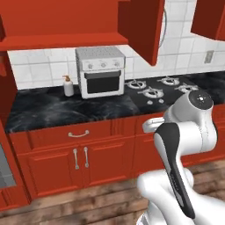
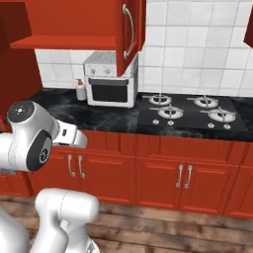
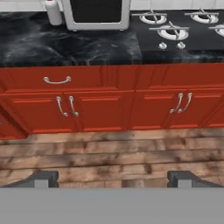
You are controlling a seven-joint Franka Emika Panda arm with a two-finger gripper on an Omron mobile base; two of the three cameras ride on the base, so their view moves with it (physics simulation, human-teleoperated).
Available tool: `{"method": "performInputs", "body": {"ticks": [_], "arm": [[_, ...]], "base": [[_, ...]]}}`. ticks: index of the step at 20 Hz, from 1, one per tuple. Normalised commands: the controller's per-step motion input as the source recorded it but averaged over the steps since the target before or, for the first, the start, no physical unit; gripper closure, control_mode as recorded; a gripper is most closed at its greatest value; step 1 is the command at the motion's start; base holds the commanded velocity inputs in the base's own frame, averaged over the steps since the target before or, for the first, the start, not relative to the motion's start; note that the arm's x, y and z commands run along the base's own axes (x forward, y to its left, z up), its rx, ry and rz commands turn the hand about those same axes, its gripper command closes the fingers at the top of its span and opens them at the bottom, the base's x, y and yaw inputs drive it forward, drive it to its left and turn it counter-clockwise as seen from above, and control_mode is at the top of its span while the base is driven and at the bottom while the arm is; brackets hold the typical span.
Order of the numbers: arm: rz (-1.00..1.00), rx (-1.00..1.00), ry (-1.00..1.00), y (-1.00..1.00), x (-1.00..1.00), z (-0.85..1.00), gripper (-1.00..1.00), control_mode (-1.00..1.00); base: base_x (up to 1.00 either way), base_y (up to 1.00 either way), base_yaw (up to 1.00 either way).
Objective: Close all open cabinet doors.
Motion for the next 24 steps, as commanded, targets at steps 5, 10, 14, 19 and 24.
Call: {"method": "performInputs", "body": {"ticks": [5,10,14,19,24], "arm": [[0.0,0.0,0.0,0.0,0.0,0.0,-1.0,1.0],[0.0,0.0,0.0,0.0,0.0,0.0,-1.0,1.0],[0.0,0.0,0.0,0.0,0.0,0.0,-1.0,1.0],[0.0,0.0,0.0,0.0,0.0,0.0,-1.0,1.0],[0.0,0.0,0.0,0.0,0.0,0.0,-1.0,1.0]], "base": [[0.05,0.79,-0.02],[0.47,0.38,-0.02],[0.77,0.08,-0.02],[0.78,0.16,-0.02],[0.47,0.26,-0.01]]}}
